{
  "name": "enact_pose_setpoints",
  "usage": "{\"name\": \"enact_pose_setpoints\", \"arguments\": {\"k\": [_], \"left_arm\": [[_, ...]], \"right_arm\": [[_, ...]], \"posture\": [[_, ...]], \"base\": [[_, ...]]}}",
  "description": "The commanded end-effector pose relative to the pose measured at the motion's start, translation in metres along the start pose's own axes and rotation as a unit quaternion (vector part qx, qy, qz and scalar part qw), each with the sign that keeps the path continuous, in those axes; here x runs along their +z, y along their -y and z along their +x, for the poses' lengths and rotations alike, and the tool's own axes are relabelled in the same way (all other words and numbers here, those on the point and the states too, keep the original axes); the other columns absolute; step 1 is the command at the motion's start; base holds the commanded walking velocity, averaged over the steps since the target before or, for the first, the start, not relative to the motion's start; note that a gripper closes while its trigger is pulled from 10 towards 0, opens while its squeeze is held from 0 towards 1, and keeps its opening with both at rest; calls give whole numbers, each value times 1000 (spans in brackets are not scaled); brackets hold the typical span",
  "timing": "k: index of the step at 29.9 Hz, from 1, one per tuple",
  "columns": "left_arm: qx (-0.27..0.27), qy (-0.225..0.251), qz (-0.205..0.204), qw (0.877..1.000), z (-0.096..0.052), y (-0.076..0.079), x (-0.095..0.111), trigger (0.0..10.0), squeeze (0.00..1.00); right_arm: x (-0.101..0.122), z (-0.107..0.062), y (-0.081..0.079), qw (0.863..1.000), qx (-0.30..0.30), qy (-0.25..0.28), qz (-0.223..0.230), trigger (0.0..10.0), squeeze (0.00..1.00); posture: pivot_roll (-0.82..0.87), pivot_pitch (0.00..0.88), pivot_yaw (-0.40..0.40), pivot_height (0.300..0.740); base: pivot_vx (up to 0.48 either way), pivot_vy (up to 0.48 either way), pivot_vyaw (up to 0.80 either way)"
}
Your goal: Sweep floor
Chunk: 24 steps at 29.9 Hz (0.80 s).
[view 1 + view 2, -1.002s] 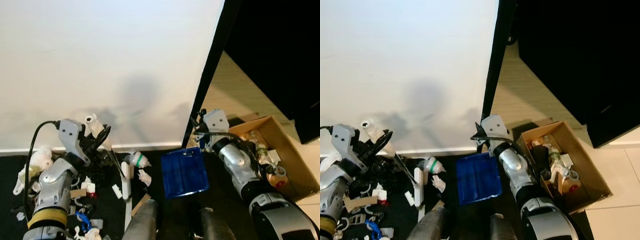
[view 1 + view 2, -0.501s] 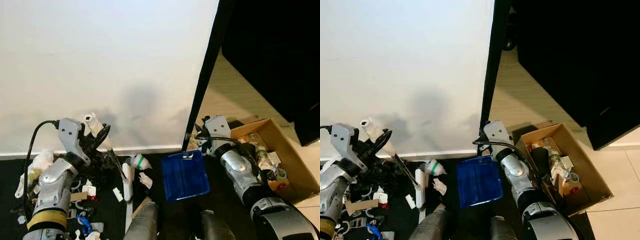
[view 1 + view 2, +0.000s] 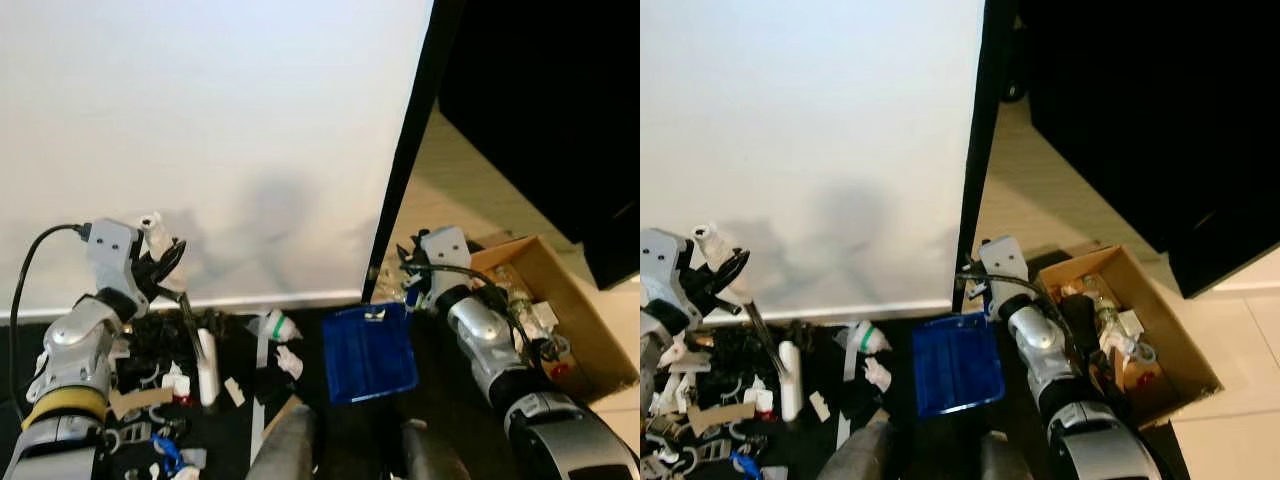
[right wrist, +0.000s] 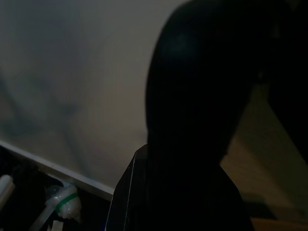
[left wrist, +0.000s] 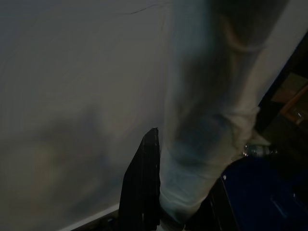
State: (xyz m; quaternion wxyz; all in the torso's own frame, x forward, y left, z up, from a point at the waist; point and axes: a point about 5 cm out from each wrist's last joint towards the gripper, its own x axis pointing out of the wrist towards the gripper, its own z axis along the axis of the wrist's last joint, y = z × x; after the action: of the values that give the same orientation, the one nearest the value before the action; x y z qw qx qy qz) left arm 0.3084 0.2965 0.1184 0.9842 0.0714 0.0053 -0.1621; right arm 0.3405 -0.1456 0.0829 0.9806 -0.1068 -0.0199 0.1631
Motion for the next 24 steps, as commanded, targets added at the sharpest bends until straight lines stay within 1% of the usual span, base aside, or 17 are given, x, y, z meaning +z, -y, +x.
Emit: {"name": "enact_pose_setpoints", "arguments": {"k": [1, 4, 7, 9, 11, 12, 14, 15, 17, 18, 19, 20, 24], "left_arm": [[-1, -14, 0, 1000, 3, 5, -7, 10000, 0], [-5, -12, -1, 1000, 12, 8, -4, 10000, 0], [-8, -13, 0, 1000, 14, 9, -3, 10000, 0], [-13, -17, -3, 1000, 16, 10, -6, 10000, 0], [-8, -18, -21, 1000, 16, 11, -9, 10000, 0], [-8, -18, -21, 1000, 16, 11, -9, 10000, 0], [-2, -14, -48, 999, 16, 14, -13, 10000, 0], [-2, -14, -48, 999, 16, 14, -13, 10000, 0], [-4, -10, -78, 997, 17, 21, -19, 10000, 0], [-4, -10, -78, 997, 17, 21, -19, 10000, 0], [-6, -8, -91, 996, 17, 25, -22, 10000, 0], [-6, -8, -91, 996, 17, 25, -22, 10000, 0], [-40, 8, -110, 993, 21, 39, -24, 10000, 0]], "right_arm": [[-18, -10, 2, 999, -9, -42, 23, 10000, 0], [-21, -13, 4, 998, -17, -48, 39, 10000, 0], [-24, -15, 4, 998, -17, -53, 42, 10000, 0], [-27, -18, 5, 997, -21, -56, 54, 10000, 0], [-28, -20, 6, 996, -21, -57, 60, 10000, 0], [-28, -20, 6, 996, -21, -57, 60, 10000, 0], [-29, -21, 5, 997, -17, -55, 51, 10000, 0], [-29, -21, 5, 997, -17, -55, 51, 10000, 0], [-27, -21, 5, 998, -8, -49, 37, 10000, 0], [-27, -21, 5, 998, -8, -49, 37, 10000, 0], [-25, -20, 4, 999, -1, -44, 29, 10000, 0], [-25, -20, 4, 999, -1, -44, 29, 10000, 0], [-18, -16, 2, 999, 41, -34, -13, 10000, 0]], "posture": [[156, 298, 36, 740], [139, 319, 57, 740], [137, 322, 60, 740], [137, 327, 68, 740], [137, 327, 68, 740], [137, 327, 68, 740], [134, 328, 74, 740], [134, 328, 74, 740], [125, 326, 76, 740], [125, 326, 76, 740], [124, 325, 76, 740], [124, 325, 76, 740], [125, 319, 71, 740]], "base": [[0, 0, 0], [0, 0, 0], [0, 0, 0], [0, 0, 0], [0, 0, 0], [0, 0, 0], [0, 0, 0], [0, 0, 0], [0, 0, 0], [0, 0, 0], [0, 0, 0], [0, 0, 0], [0, 0, 0]]}}
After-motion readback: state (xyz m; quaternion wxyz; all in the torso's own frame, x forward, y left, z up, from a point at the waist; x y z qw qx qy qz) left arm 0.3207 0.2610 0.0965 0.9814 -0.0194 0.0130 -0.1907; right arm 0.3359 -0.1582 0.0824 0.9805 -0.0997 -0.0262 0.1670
